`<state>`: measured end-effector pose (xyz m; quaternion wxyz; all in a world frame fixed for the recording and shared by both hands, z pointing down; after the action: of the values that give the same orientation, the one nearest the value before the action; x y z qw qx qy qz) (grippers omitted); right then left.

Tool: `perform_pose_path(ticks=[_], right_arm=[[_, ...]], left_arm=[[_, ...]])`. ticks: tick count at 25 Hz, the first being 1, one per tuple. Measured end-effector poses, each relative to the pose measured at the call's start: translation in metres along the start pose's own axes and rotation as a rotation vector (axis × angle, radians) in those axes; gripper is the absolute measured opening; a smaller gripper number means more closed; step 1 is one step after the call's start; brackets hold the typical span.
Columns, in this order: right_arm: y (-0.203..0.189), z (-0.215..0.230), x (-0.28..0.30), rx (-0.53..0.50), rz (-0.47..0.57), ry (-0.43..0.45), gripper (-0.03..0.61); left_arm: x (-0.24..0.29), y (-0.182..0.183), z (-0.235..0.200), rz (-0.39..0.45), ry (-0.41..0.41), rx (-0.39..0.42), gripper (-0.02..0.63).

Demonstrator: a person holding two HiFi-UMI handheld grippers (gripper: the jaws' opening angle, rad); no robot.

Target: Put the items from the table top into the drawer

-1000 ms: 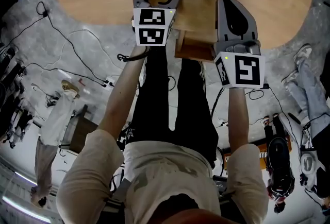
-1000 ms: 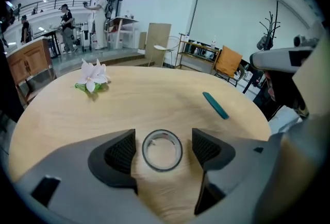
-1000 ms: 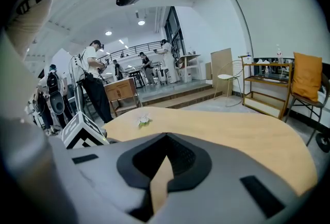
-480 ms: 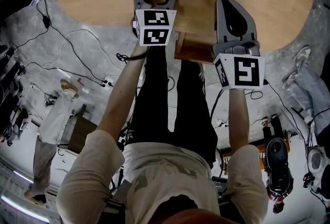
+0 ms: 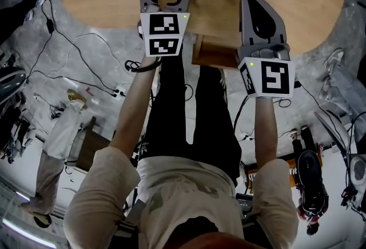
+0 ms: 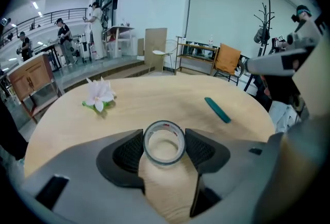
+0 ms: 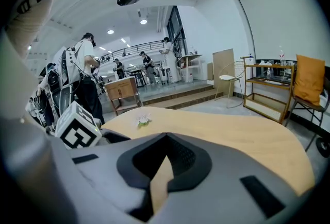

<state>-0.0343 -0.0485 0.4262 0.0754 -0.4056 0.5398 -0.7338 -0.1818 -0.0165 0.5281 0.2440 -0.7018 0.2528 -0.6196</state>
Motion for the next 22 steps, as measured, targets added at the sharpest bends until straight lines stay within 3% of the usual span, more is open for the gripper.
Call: perform_pose_path(ticks=[7, 10, 17, 22], right_arm=[[0.001, -0.022, 0.007, -0.003, 0.003, -0.027, 0.005], [0.004, -0.028, 0.004, -0.007, 0.016, -0.033, 0.005], [0.011, -0.04, 0.006, -0.025, 0.018, -0.036, 0.005], [-0.009, -0.044, 0.007, -0.025, 0.016, -0.034, 0.005]], left_arm=[[-0.059, 0.047, -0.018, 0.151, -0.001, 0.036, 0.264], [-0.079, 0.061, -0.017, 0.202, -0.011, -0.001, 0.264], [-0.106, 0.078, -0.009, 0.259, -0.044, 0.013, 0.262], [-0.105, 0.069, -0.004, 0.309, -0.046, 0.03, 0.262]])
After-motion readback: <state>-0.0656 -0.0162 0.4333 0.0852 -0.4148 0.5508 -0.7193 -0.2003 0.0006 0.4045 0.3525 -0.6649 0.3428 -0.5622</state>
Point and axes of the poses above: the fingertips, and each gripper's own axes: x forward along the fingers, z to its right, y out of its top, the point moved 2 cm from there along -x, backward along the fingers, and after that the axes turned 6 degrees about -x, right-handed, at the moved point
